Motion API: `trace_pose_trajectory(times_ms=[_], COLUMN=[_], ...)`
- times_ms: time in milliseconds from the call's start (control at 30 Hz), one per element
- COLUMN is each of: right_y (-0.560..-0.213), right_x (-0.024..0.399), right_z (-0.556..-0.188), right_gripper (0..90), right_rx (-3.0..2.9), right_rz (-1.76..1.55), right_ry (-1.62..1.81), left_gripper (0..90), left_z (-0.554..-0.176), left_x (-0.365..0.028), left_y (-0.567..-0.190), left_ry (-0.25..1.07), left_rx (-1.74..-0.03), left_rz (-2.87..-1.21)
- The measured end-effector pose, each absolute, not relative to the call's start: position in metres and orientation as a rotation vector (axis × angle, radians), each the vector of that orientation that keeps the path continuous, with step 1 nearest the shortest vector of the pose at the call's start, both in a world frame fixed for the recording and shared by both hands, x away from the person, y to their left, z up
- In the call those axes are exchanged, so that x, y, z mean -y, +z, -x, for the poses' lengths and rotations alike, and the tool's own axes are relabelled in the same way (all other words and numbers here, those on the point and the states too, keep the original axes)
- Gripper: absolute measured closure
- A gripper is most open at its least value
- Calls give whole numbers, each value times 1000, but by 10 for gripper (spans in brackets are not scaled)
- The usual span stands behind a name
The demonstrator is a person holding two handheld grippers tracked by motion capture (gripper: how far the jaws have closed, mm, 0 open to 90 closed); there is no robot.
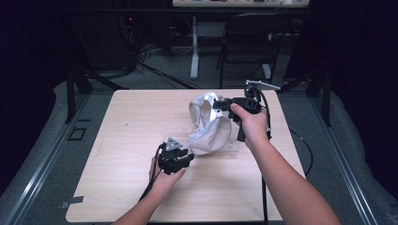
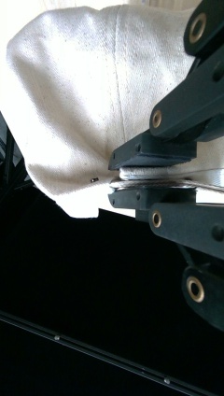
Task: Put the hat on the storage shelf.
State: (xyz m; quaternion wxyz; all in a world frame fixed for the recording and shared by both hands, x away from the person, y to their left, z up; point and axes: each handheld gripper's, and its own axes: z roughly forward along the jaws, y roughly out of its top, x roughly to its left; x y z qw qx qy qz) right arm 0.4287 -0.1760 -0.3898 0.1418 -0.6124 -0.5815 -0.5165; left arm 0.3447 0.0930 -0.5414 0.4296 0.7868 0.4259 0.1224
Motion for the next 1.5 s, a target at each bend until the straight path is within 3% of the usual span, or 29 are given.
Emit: trace_pose_trajectory(times_ms=[733, 1033, 1500], right_y=[-381, -378, -366], right_x=[168, 170, 180], right_z=[-420, -415, -398], right_gripper=[781, 769, 633], right_rx=[1722, 1738, 1904], right_rz=[1748, 1734, 1695], right_ry=[-1498, -1503, -1548], left_gripper=[546, 546, 519], left_z=[-313, -321, -324], left_x=[-179, -190, -194], left_y=[-534, -543, -546], left_ry=[325, 354, 374], left_rx=[-1086, -1125, -1148], left_rz=[-1887, -1872, -1863])
